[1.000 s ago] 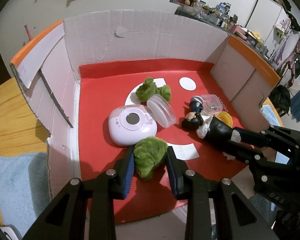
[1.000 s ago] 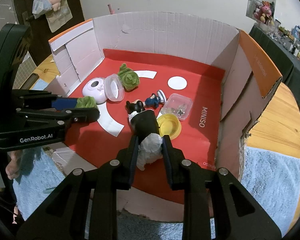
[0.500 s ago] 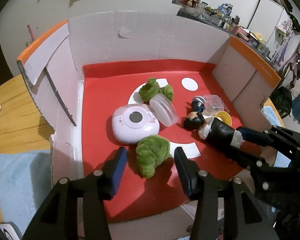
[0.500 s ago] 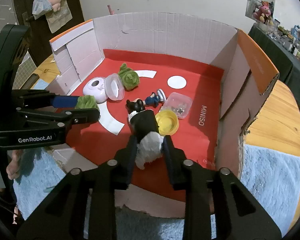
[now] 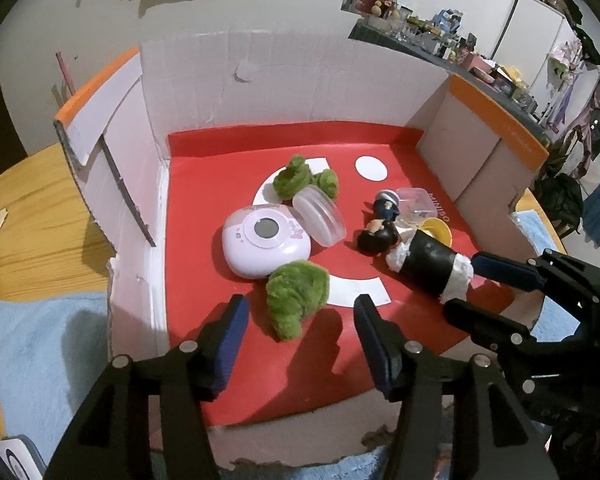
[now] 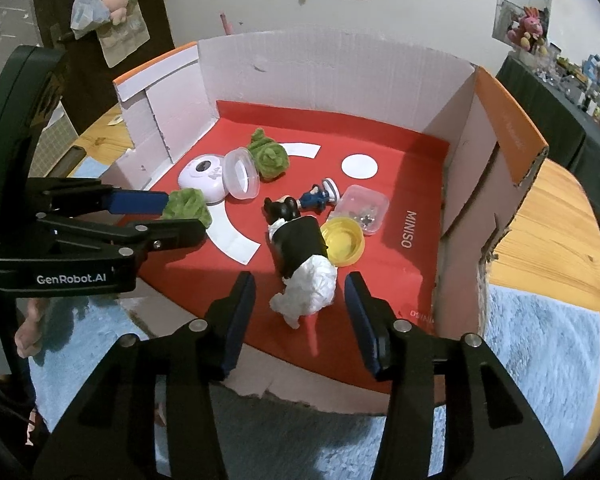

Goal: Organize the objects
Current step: 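Withdraw both grippers from the box back over the rug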

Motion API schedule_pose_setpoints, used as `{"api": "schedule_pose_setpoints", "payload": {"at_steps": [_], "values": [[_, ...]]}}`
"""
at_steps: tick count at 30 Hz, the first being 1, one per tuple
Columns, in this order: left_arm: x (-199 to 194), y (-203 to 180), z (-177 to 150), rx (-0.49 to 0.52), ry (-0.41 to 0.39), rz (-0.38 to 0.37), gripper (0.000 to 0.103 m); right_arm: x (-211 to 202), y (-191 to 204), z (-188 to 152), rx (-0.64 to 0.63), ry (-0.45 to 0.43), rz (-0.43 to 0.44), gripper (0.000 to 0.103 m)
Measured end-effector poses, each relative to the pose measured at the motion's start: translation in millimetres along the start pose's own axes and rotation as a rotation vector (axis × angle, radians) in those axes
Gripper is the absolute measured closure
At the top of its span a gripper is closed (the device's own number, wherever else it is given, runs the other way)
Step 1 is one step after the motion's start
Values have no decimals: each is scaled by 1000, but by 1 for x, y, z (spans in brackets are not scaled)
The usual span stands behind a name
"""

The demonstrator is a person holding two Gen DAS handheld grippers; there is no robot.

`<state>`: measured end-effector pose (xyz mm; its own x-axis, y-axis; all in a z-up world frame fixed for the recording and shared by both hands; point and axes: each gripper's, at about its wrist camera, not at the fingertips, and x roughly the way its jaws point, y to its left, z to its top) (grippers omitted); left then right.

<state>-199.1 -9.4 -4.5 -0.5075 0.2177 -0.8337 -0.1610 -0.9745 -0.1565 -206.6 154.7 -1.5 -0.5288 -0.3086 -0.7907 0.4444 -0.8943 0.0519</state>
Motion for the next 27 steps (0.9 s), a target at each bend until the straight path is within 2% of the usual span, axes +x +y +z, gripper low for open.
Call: {"api": "schedule_pose_setpoints", "payload": {"at_steps": [5, 9, 11, 18, 19, 27], "values": [[-6, -2, -3, 0, -11, -1, 41, -8, 4, -3, -9, -18, -2, 47], [-10, -4, -7, 3, -17, -5, 40, -14, 5, -7, -14, -29, -3, 46], [-12, -6, -9, 6, -20, -6, 37, -17, 6, -10, -17, -37, -5, 41], [-22, -8, -16, 8, -39, 8, 27, -29, 8, -16, -22, -59, -16, 38], [-24, -8, -17, 8, -42, 12, 26, -32, 9, -17, -26, -63, -20, 35], [-35, -6, -28, 7, -57, 14, 23, -51, 19, -29, -60, -87, -32, 29]]}}
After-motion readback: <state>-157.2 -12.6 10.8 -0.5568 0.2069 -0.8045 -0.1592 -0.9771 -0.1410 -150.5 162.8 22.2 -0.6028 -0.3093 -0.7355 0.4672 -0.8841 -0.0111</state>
